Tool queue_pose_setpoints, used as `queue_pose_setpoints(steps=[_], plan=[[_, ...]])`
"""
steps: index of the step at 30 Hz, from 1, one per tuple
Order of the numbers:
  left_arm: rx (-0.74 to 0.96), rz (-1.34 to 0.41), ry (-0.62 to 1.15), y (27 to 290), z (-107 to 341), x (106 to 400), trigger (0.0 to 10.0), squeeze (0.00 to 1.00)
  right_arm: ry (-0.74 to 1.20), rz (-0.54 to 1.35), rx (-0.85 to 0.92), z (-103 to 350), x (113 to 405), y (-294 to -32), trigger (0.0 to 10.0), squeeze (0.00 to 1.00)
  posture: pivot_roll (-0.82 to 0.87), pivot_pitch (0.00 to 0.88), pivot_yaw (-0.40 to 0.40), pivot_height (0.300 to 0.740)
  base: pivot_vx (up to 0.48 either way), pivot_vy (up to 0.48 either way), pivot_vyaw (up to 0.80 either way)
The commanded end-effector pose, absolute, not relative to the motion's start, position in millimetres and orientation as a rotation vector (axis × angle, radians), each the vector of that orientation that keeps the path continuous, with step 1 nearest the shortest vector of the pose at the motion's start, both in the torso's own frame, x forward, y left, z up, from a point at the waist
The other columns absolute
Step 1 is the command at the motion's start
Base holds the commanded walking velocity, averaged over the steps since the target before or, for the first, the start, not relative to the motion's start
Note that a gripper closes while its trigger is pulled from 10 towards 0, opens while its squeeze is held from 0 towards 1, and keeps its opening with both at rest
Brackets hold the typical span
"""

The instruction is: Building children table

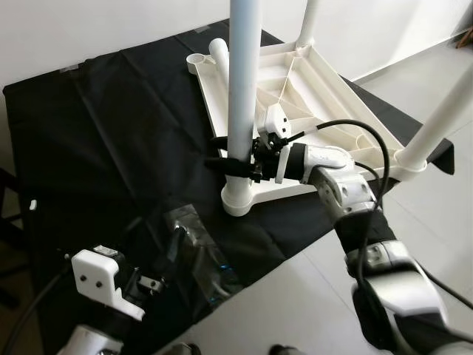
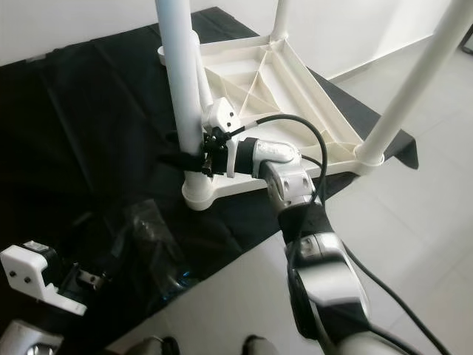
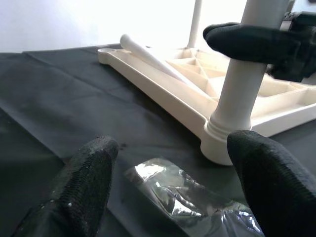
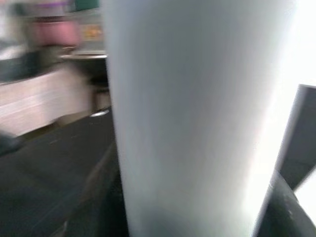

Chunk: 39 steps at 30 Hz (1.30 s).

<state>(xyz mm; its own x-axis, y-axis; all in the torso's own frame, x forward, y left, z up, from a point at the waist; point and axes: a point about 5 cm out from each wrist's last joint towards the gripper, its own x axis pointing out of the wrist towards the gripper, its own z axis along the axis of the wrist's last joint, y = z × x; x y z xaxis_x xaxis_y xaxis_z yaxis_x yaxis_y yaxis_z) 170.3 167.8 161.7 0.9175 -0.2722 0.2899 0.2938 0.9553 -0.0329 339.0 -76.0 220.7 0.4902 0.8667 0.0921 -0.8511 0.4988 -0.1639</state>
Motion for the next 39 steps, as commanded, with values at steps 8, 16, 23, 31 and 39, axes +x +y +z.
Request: queue_pose_setpoints(steps=[8,16,23,31,39], plan=[[-0.054,-0.297,-0.27,173,158,174,10.0,0.0,0.042,0.631,-0.131,160,284,-47,0.0,0.0,0.09,0.2,0.026,0.74,0.0,0.0,0.0],[-0.052,-0.287,-0.268,175,157,175,10.0,0.0,0.063,0.657,-0.15,169,300,-49,10.0,0.0,0.09,0.196,0.021,0.74,0.0,0.0,0.0],[-0.056,-0.291,-0.271,173,157,176,10.0,0.0,-0.008,0.876,-0.153,197,308,-55,10.0,1.0,0.09,0.197,0.017,0.74,0.0,0.0,0.0],[-0.058,-0.287,-0.276,172,157,175,10.0,0.0,-0.067,1.263,-0.278,226,330,-83,10.0,0.2,0.1,0.204,0.012,0.74,0.0,0.0,0.0],[-0.051,-0.282,-0.275,171,160,170,10.0,0.0,-0.05,1.445,-0.364,245,351,-98,10.0,0.0,0.11,0.228,0.003,0.74,0.0,0.0,0.0]])
